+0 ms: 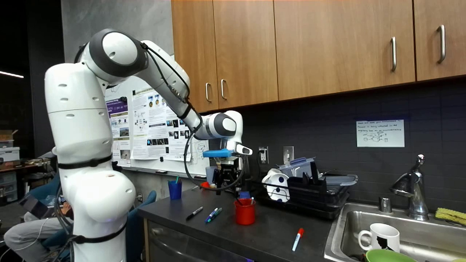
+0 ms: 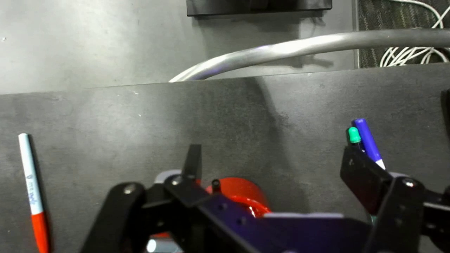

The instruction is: Remove the black pen from the orange cup and put it on the countertop

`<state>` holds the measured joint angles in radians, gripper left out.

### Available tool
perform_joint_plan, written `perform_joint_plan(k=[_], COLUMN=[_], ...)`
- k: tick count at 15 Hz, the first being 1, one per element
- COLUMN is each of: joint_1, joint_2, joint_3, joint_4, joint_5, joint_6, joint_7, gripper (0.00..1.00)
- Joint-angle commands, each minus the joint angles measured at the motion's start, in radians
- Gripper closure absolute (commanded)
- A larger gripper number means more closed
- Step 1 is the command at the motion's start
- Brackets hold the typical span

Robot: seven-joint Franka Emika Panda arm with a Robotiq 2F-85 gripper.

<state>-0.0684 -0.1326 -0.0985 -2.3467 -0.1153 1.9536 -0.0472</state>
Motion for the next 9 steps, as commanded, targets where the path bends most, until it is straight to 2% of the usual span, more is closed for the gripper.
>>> perform_joint_plan(k=[1,9], joint_1=[-0.014,-0.025], joint_2=[0.049,0.111], joint_3=[-0.008,-0.018], joint_4=[0.04,0.087], joint_5=[0.01,0.02], joint_6=[0.01,0.011], joint_7=[-0.033,-0.058], gripper=[0.0,0.0])
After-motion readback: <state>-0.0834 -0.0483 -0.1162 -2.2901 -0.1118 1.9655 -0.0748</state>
